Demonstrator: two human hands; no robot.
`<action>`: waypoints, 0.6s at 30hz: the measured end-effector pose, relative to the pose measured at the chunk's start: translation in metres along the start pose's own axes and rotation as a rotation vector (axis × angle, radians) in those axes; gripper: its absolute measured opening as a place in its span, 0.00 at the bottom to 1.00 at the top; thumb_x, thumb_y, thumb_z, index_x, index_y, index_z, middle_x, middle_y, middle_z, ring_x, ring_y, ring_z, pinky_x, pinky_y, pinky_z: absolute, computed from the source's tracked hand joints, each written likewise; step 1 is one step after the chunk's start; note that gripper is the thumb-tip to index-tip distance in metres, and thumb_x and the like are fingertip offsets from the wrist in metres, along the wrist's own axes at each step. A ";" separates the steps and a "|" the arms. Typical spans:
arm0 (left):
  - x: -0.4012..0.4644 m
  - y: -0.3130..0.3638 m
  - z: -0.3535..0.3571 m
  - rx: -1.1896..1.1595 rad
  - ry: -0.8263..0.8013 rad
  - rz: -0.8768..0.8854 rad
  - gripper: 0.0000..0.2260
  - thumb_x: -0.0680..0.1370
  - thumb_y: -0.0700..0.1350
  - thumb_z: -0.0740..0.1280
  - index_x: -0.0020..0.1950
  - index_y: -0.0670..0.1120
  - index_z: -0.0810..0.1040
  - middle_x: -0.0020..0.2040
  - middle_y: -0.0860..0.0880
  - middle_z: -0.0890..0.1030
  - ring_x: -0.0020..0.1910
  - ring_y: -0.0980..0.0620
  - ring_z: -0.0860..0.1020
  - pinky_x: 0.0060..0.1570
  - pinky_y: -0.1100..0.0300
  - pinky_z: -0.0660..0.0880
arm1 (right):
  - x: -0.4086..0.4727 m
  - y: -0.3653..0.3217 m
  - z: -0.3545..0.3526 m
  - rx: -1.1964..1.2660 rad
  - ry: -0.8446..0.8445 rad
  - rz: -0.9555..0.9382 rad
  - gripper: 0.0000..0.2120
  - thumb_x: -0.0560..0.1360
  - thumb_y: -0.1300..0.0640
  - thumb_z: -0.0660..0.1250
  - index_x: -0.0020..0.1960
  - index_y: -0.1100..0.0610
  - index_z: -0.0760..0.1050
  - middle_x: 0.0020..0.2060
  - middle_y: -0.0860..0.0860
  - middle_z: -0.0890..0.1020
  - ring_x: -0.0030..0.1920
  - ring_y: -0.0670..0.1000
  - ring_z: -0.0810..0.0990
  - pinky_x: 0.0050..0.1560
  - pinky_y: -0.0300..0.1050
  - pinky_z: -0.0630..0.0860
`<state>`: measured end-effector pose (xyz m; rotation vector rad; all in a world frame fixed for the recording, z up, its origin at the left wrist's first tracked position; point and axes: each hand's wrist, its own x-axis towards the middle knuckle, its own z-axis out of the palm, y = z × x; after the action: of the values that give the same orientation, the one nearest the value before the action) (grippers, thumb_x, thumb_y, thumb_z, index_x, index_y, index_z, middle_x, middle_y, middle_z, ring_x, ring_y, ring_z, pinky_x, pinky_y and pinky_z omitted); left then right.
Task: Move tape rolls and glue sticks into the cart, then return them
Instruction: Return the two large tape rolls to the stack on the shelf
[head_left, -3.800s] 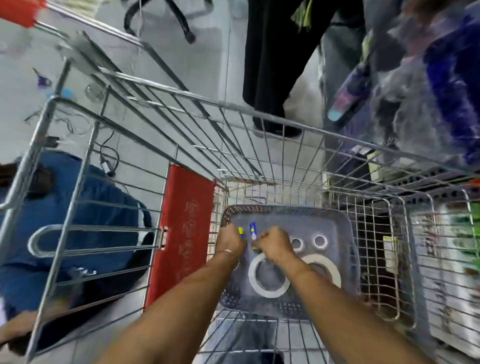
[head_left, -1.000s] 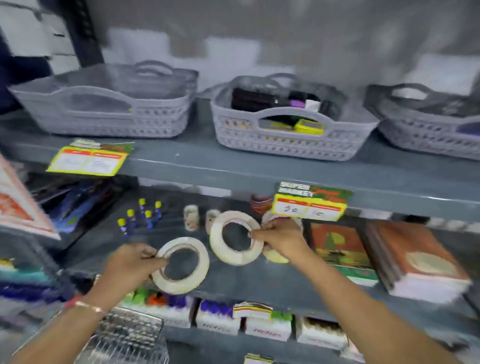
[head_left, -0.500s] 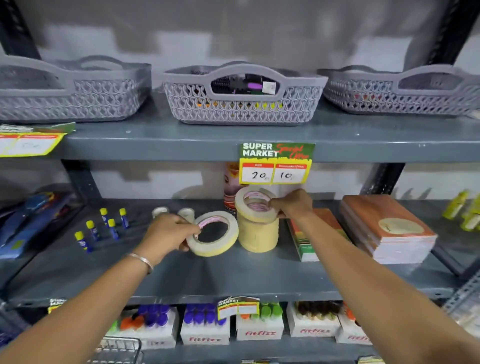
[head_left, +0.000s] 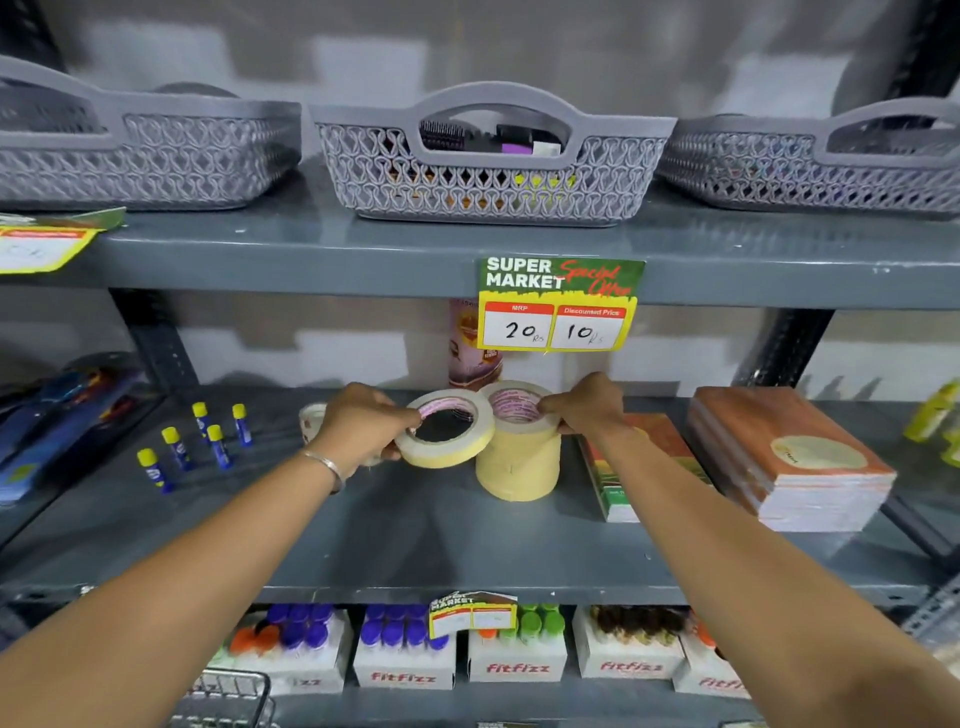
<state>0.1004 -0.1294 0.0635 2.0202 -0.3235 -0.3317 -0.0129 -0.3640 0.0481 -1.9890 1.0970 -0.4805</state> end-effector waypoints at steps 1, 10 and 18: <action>0.002 0.005 0.004 0.009 0.003 0.004 0.07 0.64 0.42 0.73 0.35 0.38 0.82 0.20 0.47 0.77 0.15 0.52 0.74 0.27 0.62 0.72 | 0.000 0.001 0.000 -0.002 -0.005 -0.001 0.18 0.61 0.54 0.77 0.42 0.66 0.79 0.35 0.58 0.85 0.30 0.54 0.84 0.37 0.49 0.84; 0.024 0.044 0.057 0.036 -0.065 0.074 0.12 0.64 0.43 0.76 0.42 0.37 0.83 0.38 0.40 0.85 0.28 0.47 0.84 0.30 0.57 0.83 | -0.002 -0.006 -0.009 0.482 -0.076 0.030 0.21 0.67 0.44 0.75 0.38 0.64 0.79 0.31 0.60 0.83 0.29 0.57 0.81 0.34 0.48 0.81; 0.036 0.050 0.086 0.107 -0.071 0.116 0.14 0.62 0.41 0.77 0.45 0.40 0.82 0.40 0.42 0.86 0.30 0.47 0.85 0.34 0.51 0.84 | 0.003 0.001 -0.012 0.345 -0.081 0.025 0.17 0.62 0.59 0.81 0.41 0.70 0.81 0.34 0.64 0.83 0.28 0.54 0.80 0.42 0.50 0.84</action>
<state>0.0979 -0.2356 0.0665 2.0869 -0.5098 -0.3203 -0.0192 -0.3716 0.0545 -1.6763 0.9189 -0.5321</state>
